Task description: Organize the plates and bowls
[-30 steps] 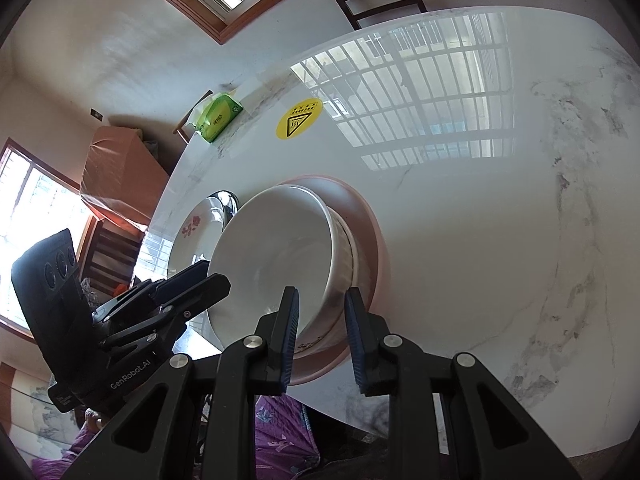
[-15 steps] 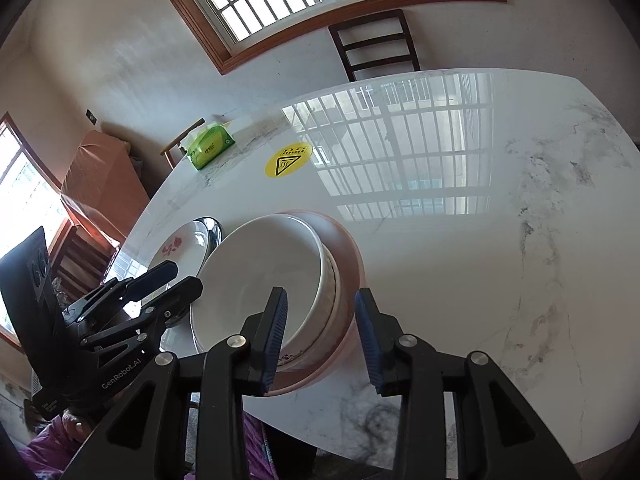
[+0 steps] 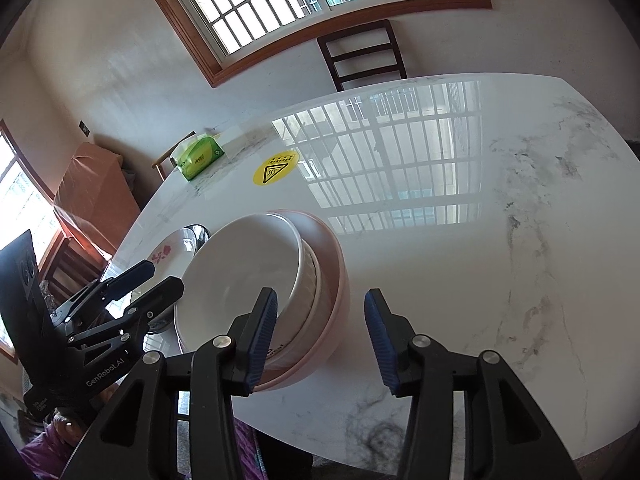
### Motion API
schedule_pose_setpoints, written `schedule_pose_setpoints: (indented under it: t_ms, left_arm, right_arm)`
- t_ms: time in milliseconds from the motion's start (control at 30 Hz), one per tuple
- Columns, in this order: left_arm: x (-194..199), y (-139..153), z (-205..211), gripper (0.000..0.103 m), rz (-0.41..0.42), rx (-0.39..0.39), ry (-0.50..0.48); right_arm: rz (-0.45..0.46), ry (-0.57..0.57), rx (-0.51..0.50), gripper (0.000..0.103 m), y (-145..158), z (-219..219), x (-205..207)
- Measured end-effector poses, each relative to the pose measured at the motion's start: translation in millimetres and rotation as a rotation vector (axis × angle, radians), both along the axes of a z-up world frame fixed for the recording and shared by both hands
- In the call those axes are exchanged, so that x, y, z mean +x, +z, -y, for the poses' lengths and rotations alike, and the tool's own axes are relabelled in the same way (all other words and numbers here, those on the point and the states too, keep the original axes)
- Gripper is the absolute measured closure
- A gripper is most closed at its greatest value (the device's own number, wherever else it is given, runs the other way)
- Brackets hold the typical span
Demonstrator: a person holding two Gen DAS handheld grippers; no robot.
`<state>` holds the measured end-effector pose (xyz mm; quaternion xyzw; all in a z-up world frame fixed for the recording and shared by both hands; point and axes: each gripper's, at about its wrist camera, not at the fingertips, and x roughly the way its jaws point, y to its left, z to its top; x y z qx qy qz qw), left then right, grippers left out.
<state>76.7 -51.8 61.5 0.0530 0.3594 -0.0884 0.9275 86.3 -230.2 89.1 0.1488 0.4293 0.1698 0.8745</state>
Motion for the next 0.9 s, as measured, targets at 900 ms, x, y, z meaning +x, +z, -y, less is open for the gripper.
schedule_pose_setpoints:
  t_ms: [900]
  left_arm:
    - [9, -16, -25, 0.039, -0.063, -0.028, 0.048]
  right_arm:
    - [0.031, -0.089, -0.008, 0.047, -15, 14, -27]
